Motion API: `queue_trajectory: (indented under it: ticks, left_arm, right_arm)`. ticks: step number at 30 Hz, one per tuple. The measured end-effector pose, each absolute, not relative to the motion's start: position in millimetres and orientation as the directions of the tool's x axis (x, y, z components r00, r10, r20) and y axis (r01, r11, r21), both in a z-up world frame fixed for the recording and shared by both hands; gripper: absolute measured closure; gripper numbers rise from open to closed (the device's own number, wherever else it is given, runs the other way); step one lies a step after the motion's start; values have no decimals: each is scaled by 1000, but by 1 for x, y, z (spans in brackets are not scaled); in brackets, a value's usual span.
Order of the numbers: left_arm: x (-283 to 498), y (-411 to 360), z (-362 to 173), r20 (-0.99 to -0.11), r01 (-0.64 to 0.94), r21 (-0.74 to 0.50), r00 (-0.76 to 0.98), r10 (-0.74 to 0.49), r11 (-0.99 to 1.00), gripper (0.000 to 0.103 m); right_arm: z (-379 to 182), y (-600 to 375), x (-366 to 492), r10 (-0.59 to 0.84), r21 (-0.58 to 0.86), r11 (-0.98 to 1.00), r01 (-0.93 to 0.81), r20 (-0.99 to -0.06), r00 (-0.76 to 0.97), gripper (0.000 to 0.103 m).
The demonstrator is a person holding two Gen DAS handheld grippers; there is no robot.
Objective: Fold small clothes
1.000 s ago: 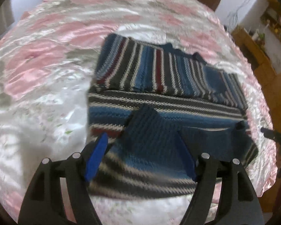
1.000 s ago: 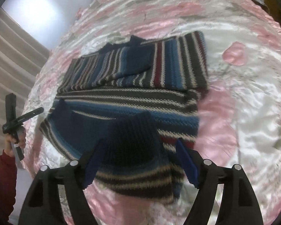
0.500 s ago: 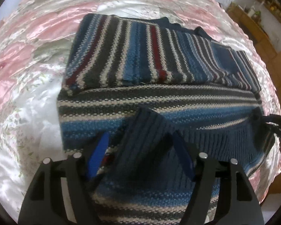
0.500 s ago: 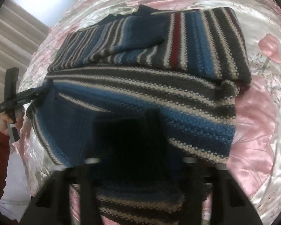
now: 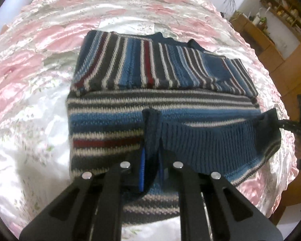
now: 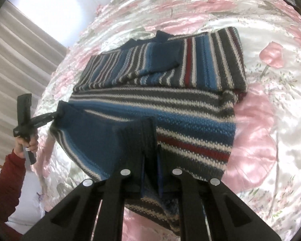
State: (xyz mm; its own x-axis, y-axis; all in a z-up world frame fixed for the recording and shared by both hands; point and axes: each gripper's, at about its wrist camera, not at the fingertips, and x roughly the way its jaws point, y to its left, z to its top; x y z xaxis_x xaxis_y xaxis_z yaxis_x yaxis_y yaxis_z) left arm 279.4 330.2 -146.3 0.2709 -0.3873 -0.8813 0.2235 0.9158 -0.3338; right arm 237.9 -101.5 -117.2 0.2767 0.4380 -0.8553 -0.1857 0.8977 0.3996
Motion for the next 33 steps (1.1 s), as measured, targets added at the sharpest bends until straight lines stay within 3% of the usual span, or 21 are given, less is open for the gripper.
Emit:
queue_trajectory:
  ticks: [8, 15, 21, 33]
  left_arm:
    - [273, 331, -174, -891, 156, -362, 230, -391, 919, 94]
    - [294, 341, -120, -827, 146, -408, 360, -432, 901, 94]
    - [335, 339, -78, -772, 137, -416, 470, -428, 899, 94]
    - [448, 327, -69, -740, 65, -391, 570, -356, 918, 94]
  right_arm:
    - [-155, -103, 243, 393, 378, 919, -110, -893, 217, 94]
    - [-102, -117, 259, 464, 444, 885, -138, -825, 322, 94]
    - [-54, -121, 302, 440, 411, 897, -163, -793, 422, 94]
    - [-38, -128, 426, 347, 350, 933, -90, -798, 494, 94]
